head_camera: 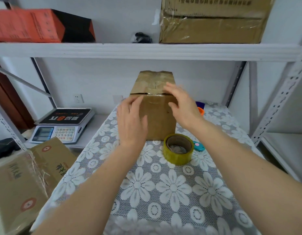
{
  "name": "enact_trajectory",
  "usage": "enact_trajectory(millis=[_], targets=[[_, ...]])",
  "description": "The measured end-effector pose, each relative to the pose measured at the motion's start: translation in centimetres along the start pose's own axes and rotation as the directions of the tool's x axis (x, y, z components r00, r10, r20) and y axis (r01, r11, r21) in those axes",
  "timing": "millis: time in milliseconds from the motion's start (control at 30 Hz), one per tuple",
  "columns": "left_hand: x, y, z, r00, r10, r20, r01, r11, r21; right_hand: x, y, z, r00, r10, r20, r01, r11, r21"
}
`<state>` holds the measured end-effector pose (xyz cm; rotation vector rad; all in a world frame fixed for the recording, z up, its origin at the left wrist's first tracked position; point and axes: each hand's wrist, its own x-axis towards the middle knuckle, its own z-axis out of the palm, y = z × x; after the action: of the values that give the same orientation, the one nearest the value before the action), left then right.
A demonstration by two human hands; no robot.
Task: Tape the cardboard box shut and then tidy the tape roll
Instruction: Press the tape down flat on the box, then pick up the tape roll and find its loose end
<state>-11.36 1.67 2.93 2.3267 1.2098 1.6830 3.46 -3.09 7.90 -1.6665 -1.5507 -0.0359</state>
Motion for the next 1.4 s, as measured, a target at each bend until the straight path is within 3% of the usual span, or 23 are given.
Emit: enact_trajectory(millis=[67,133,233,300,500,600,933,1200,1400], targets=[[-1.8,0.0,-0.5,0.999,-0.03,0.017,0.031,0.999,-0.032,-1.5,-0.1,-0.7,0.98,0.079,-0.185,-0.072,0.996,0.045],[-3.3,0.1,-1.0,0.972,-0.141,0.187,0.159,0.983,-0.087,-3.3,0.5,-1.2,0.944,0.179,-0.277,-0.157,0.982,0.101],[-5.3,0.5,-0.6,0.872,-0.286,0.397,0.317,0.948,-0.012,-6.1,2.5,-0.9,0.953,0.252,-0.168,-0.247,0.968,0.047],[-6.3,0.8,-0.3,0.847,-0.341,0.408,0.36,0.932,0.032,-8.1,3.8,-0.6,0.945,0.317,-0.075,-0.319,0.948,-0.018],[-7.8,1.2,0.6,0.706,-0.517,0.484,0.621,0.781,-0.071,-11.4,5.1,-0.7,0.888,0.455,0.064,-0.432,0.874,-0.221],[-7.8,1.9,0.6,0.694,-0.522,0.496,0.645,0.757,-0.106,-11.8,4.8,-0.2,0.887,0.425,0.18,-0.386,0.897,-0.216],[-8.2,3.0,0.6,0.683,-0.581,0.443,0.7,0.693,-0.17,-12.4,4.7,0.2,0.841,0.418,0.345,-0.371,0.908,-0.196],[-8.2,3.3,1.2,0.648,-0.601,0.468,0.74,0.642,-0.2,-12.4,4.7,-0.2,0.867,0.386,0.314,-0.368,0.922,-0.119],[-7.9,3.3,1.5,0.634,-0.623,0.459,0.764,0.597,-0.246,-12.1,4.7,-0.8,0.858,0.438,0.27,-0.481,0.869,0.119]])
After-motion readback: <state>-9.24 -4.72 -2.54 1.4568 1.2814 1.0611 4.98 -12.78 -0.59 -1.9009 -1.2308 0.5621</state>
